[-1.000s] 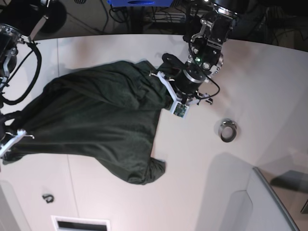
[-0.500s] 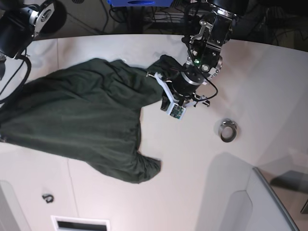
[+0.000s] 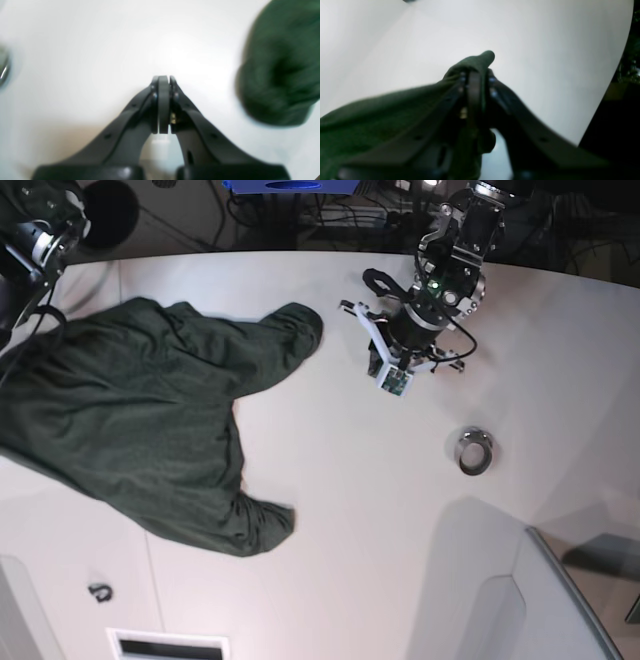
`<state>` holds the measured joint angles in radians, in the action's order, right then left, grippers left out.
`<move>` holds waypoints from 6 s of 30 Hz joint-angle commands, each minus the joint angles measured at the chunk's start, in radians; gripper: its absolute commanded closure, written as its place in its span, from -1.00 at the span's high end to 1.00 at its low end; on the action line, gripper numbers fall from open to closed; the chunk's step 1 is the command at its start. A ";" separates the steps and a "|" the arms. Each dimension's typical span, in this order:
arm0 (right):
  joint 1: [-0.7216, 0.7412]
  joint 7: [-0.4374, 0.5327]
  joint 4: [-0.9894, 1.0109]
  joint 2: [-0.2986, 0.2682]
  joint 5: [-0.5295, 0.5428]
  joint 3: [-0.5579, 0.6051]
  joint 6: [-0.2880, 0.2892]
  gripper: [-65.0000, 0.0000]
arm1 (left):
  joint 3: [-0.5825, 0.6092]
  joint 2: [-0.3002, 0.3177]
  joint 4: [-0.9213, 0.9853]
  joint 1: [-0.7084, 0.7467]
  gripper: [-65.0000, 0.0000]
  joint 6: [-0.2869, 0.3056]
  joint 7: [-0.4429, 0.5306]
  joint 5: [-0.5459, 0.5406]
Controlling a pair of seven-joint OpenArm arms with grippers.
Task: Layout the t-shirt on the table in an organized manner, then fold the t-shirt properly
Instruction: 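Grasp the shirt fabric with the right gripper and lift it, then drag the held fabric with the right gripper across the shirt and release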
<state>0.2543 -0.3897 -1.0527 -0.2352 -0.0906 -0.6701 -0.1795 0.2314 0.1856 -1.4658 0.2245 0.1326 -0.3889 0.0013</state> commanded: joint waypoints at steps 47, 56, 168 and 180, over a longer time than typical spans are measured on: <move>-0.444 -0.530 -0.950 0.198 0.001 0.754 0.498 -0.99 | -0.221 0.032 -0.019 0.077 -1.00 0.011 0.031 -0.004; -0.396 -0.658 -0.884 0.202 0.005 0.625 0.513 -0.74 | -0.091 0.028 -0.017 0.049 -1.00 0.009 0.031 -0.007; -0.129 -0.343 -0.423 0.199 0.001 0.982 0.464 -1.00 | -0.386 -0.015 0.106 0.092 -1.00 0.009 0.310 -0.007; -0.089 -0.404 -0.381 0.204 0.001 0.978 0.460 -0.66 | -0.386 -0.018 0.106 0.098 -1.00 0.009 0.310 -0.013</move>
<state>0.1551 -0.7994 -1.4208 -0.0277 -0.0891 0.3115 0.2798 -0.1497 0.1612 -1.3460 0.3218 0.1463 -0.1028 -0.0048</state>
